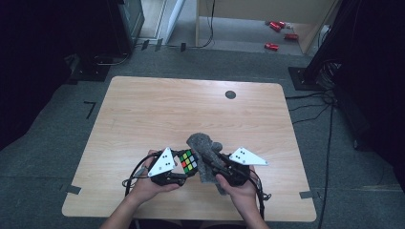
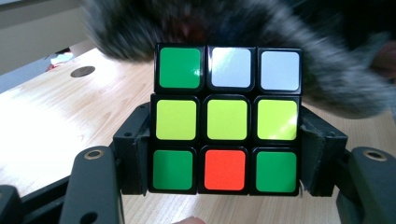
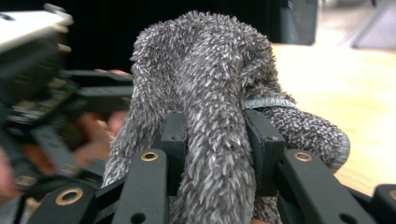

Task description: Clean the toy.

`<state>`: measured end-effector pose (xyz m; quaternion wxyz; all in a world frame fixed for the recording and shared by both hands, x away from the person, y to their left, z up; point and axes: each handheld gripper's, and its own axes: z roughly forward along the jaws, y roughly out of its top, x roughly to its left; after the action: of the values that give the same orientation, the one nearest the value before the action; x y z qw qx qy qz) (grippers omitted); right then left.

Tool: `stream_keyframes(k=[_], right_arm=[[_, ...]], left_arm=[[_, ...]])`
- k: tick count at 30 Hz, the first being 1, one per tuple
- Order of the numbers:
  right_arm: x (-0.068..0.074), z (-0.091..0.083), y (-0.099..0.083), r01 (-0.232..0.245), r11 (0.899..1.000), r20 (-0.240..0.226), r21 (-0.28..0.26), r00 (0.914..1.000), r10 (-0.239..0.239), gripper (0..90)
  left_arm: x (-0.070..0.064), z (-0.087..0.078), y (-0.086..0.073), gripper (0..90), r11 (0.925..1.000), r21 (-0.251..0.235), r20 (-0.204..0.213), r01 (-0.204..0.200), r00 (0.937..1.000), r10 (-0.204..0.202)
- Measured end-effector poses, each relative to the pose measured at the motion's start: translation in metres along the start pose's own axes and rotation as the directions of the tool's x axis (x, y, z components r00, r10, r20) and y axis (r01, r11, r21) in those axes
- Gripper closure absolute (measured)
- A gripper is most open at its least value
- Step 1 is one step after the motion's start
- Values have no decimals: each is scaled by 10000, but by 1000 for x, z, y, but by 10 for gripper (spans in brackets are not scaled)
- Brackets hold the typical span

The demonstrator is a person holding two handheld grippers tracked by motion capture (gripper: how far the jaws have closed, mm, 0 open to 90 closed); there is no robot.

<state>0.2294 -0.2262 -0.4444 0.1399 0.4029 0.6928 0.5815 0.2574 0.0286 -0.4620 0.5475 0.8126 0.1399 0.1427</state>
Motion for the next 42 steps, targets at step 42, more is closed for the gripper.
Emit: stream_keyframes(k=[42], right_arm=[[8,2,-2,316,9994,-254,-105,9992,-318,651]], left_arm=[[-3,3,0,342,9992,290,41,-284,9996,283]])
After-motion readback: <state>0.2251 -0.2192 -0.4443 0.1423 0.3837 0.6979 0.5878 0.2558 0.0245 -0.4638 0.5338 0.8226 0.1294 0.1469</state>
